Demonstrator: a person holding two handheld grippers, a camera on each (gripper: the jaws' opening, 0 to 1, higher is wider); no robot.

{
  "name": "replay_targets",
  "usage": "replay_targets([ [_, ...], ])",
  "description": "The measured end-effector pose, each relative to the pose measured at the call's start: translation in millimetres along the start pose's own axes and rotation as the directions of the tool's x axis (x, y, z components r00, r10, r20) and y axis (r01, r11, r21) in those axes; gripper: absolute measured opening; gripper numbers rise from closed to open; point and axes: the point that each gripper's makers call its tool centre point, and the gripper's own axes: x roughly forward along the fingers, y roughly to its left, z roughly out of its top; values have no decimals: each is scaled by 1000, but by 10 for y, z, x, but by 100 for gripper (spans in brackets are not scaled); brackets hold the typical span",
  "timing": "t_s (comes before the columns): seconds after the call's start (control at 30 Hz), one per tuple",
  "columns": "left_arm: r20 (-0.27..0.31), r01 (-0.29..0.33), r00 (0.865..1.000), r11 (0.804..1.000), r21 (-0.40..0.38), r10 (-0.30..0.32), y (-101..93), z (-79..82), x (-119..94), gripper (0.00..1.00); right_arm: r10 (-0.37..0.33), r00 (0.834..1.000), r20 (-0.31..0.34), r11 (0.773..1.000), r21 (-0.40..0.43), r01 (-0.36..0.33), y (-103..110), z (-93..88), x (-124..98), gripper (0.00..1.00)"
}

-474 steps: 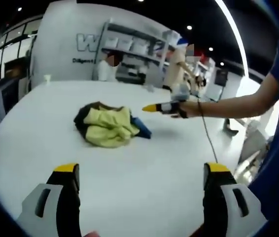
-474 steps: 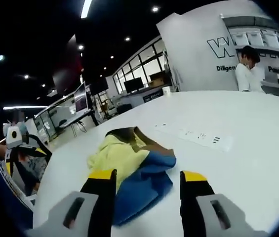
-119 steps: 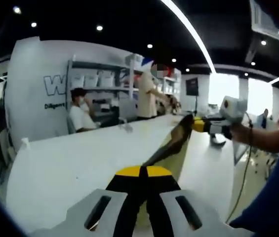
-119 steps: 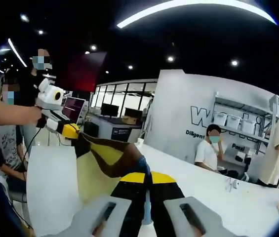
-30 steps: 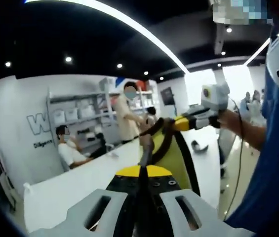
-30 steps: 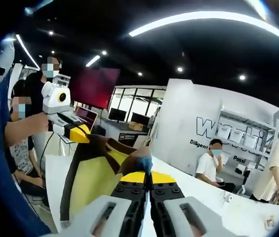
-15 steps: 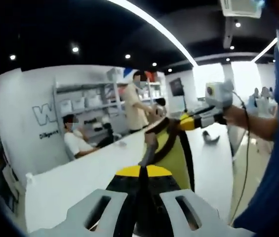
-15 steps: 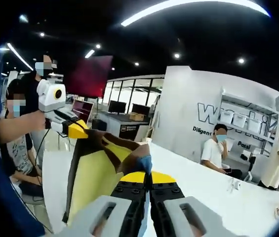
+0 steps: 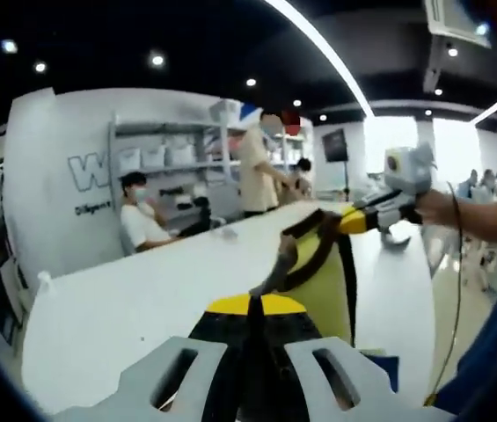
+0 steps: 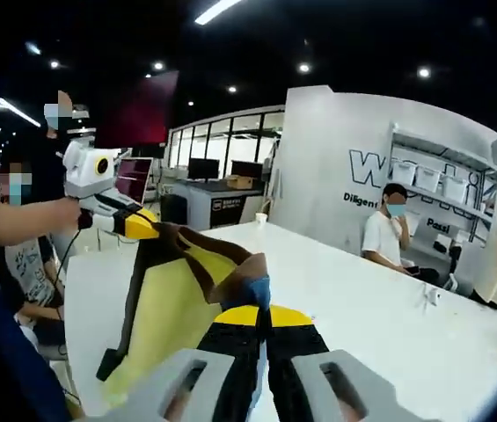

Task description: Fold the garment on the visible template until the final outline fits inside the template.

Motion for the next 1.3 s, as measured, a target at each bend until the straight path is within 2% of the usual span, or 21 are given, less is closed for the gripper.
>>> replay_targets([
  [0.03, 29, 13, 1000, 997, -80, -11, 30, -47, 68, 0, 1, 1000, -5, 1000, 13, -1, -22, -54, 30, 0],
  [0.1, 0, -17, 1000, 997, -76, 17, 158, -254, 223, 0, -8, 999, -42, 1000, 10, 9, -102, -243, 156, 0],
  [0.23, -34, -43, 999, 993, -112, 40, 320, -500, 482, 0, -9, 996, -94, 1000, 12, 11, -250, -523, 419, 0],
  [0.27, -65, -47, 997, 995, -89, 42, 345, -602, 600, 0, 7, 992, -126, 998, 58, 1, -292, -672, 566, 0],
  [0.33, -61, -40, 998, 992, -117, 33, 350, -641, 647, 0, 9, 991, -131, 997, 76, 1, -307, -727, 618, 0],
  [0.37, -79, -53, 996, 993, -109, 44, 369, -721, 695, 0, 10, 987, -160, 998, 69, 1, -335, -826, 691, 0],
  [0.5, -92, -64, 994, 991, -121, 53, 397, -813, 753, 0, 18, 982, -186, 997, 83, -3, -381, -963, 791, 0],
  [0.53, -105, -71, 993, 990, -124, 58, 415, -864, 775, 0, 28, 979, -202, 995, 96, -8, -386, -1054, 829, 0],
  [0.57, -130, -75, 990, 987, -142, 56, 426, -998, 848, 0, 30, 976, -216, 994, 107, -7, -436, -1170, 916, 0],
  [0.67, -156, -69, 987, 986, -154, 45, 440, -1154, 926, 0, 34, 970, -239, 992, 126, -4, -466, -1321, 981, 0],
  [0.7, -162, -69, 986, 986, -155, 43, 442, -1176, 935, 0, 35, 970, -242, 991, 131, -4, -472, -1340, 992, 0],
  [0.73, -182, -67, 983, 985, -159, 38, 471, -1273, 980, 0, 33, 967, -252, 990, 138, 2, -491, -1397, 1027, 0],
  [0.93, -223, -66, 975, 984, -168, 27, 519, -1473, 1091, 0, 40, 955, -295, 990, 142, 3, -521, -1616, 1177, 0],
  [1.0, -237, -30, 971, 986, -164, -10, 478, -1546, 1176, 0, 38, 947, -319, 992, 128, 3, -569, -1716, 1249, 0],
  [1.03, -260, -28, 965, 987, -157, -13, 482, -1612, 1212, 0, 33, 944, -328, 993, 122, 7, -591, -1757, 1284, 0],
  [1.17, -283, -32, 959, 984, -174, -19, 519, -1742, 1315, 0, 34, 938, -344, 995, 103, 2, -650, -1838, 1381, 0],
  [1.2, -294, -43, 956, 983, -179, -11, 598, -1826, 1391, 0, 35, 937, -347, 993, 115, 6, -675, -1870, 1426, 0],
  [1.3, -305, -63, 952, 980, -189, 3, 661, -1884, 1472, 0, 35, 931, -364, 994, 112, 6, -753, -1955, 1538, 0],
])
